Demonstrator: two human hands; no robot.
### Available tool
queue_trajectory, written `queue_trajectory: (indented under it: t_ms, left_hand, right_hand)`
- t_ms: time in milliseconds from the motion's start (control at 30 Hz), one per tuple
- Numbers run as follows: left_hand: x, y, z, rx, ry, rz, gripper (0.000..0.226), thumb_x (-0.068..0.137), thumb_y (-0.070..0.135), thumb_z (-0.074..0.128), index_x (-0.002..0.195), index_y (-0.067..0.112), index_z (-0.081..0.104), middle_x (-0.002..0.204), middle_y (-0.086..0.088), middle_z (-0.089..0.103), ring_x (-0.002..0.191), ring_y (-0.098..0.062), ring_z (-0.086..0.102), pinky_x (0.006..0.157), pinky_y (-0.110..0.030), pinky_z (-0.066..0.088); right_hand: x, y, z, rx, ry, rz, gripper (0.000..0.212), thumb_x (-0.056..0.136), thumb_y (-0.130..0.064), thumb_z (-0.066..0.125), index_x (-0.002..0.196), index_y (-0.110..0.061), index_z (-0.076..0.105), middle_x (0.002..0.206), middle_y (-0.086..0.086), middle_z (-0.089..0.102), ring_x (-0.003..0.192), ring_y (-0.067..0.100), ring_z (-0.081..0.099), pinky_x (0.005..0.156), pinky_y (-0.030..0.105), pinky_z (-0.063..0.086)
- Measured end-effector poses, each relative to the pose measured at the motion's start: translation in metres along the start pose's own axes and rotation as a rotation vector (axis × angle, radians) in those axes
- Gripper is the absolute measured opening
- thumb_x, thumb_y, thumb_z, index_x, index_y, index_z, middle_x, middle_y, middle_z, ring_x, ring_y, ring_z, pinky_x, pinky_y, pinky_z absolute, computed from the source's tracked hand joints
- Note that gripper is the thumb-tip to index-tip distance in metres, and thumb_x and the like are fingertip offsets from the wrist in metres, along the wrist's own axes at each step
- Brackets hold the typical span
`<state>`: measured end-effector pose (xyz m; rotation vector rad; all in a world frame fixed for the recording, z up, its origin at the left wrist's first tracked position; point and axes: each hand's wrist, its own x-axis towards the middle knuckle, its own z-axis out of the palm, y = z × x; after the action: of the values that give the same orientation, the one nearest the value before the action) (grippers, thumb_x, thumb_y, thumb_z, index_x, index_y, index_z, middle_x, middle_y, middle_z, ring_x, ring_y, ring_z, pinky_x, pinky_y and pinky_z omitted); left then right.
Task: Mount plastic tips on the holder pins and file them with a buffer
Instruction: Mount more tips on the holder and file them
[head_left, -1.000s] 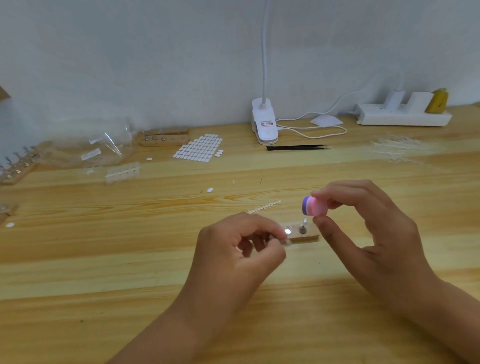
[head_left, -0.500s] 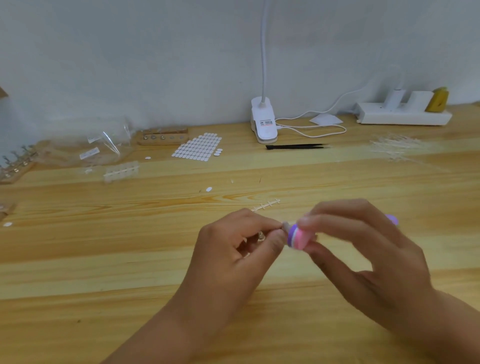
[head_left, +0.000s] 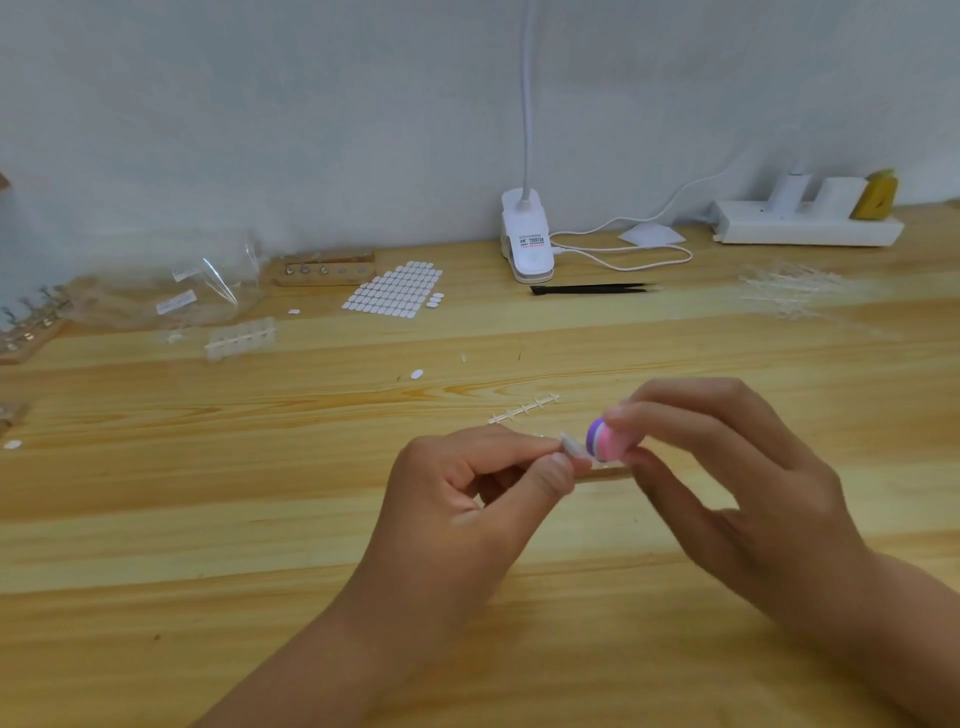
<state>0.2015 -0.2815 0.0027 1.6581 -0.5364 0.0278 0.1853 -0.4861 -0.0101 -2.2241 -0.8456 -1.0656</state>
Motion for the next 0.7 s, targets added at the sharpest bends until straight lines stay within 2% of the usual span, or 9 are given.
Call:
queue_trajectory:
  t_ms: [100,200,267,400,500,567,633,700]
  left_hand:
    - [0.001,0.001,0.001,-0.012,-0.010,-0.008,0.010,0.079,0.032,0.073,0.083,0.025,0.080,0.069,-0.002,0.071,0.063,-0.029,0.057,0.056,-0.035,0.046]
    - [-0.001,0.002,0.003,0.027,-0.033,0.044,0.013,0.081,0.035,0.071,0.082,0.026,0.080,0.065,0.008,0.069,0.057,-0.007,0.058,0.054,-0.021,0.046]
    - [0.001,0.000,0.003,0.010,-0.011,0.027,0.008,0.082,0.025,0.073,0.085,0.026,0.080,0.072,0.009,0.074,0.059,-0.004,0.062,0.056,-0.020,0.049]
    - [0.007,0.001,-0.003,-0.073,0.082,0.028,0.010,0.085,0.019,0.072,0.090,0.022,0.079,0.086,0.005,0.077,0.071,-0.008,0.070,0.063,-0.013,0.050]
    - [0.017,-0.004,-0.002,0.015,0.115,0.012,0.009,0.088,0.016,0.071,0.086,0.024,0.076,0.092,0.009,0.076,0.087,-0.012,0.072,0.076,-0.018,0.052]
    - [0.025,-0.006,0.005,0.146,0.086,0.028,0.014,0.087,0.012,0.072,0.084,0.026,0.075,0.097,0.015,0.074,0.100,-0.006,0.067,0.086,-0.015,0.047]
    - [0.030,-0.009,0.013,0.296,0.069,0.035,0.016,0.084,0.013,0.075,0.083,0.029,0.076,0.097,0.018,0.070,0.104,-0.005,0.060,0.094,-0.025,0.042]
    - [0.032,-0.013,0.020,0.375,0.049,0.024,0.014,0.083,0.019,0.074,0.082,0.033,0.074,0.090,0.018,0.068,0.098,-0.007,0.058,0.095,-0.042,0.042]
  right_hand:
    - [0.000,-0.002,0.001,0.004,0.019,-0.010,0.026,0.094,0.001,0.064,0.118,-0.010,0.065,0.109,0.007,0.065,0.103,0.018,0.063,0.090,0.031,0.051]
    - [-0.003,-0.008,0.004,0.019,-0.001,-0.086,0.024,0.097,-0.001,0.062,0.120,-0.007,0.062,0.116,0.004,0.060,0.107,0.017,0.062,0.096,0.026,0.047]
    - [-0.003,0.000,0.001,-0.028,-0.019,-0.060,0.024,0.095,0.001,0.062,0.118,-0.007,0.065,0.115,0.003,0.060,0.106,0.017,0.061,0.097,0.024,0.046]
    - [0.001,0.025,-0.002,-0.089,0.071,0.178,0.025,0.092,0.000,0.064,0.113,-0.013,0.065,0.106,0.000,0.062,0.101,0.004,0.058,0.092,0.006,0.037]
    - [-0.001,0.030,0.002,-0.045,0.062,0.321,0.021,0.093,0.000,0.068,0.109,-0.014,0.065,0.103,0.001,0.066,0.094,0.015,0.061,0.088,0.014,0.042]
    - [-0.002,0.029,0.004,-0.003,0.028,0.415,0.017,0.095,-0.004,0.067,0.107,-0.014,0.063,0.099,-0.002,0.065,0.089,0.012,0.059,0.081,0.017,0.045]
    - [-0.001,0.024,0.005,0.026,-0.020,0.478,0.009,0.098,-0.018,0.059,0.107,-0.017,0.059,0.094,-0.008,0.061,0.083,0.009,0.056,0.072,0.012,0.040]
    - [0.000,0.021,0.003,0.092,-0.091,0.511,0.020,0.093,-0.026,0.042,0.105,-0.016,0.054,0.089,-0.013,0.056,0.079,0.004,0.053,0.070,0.009,0.037]
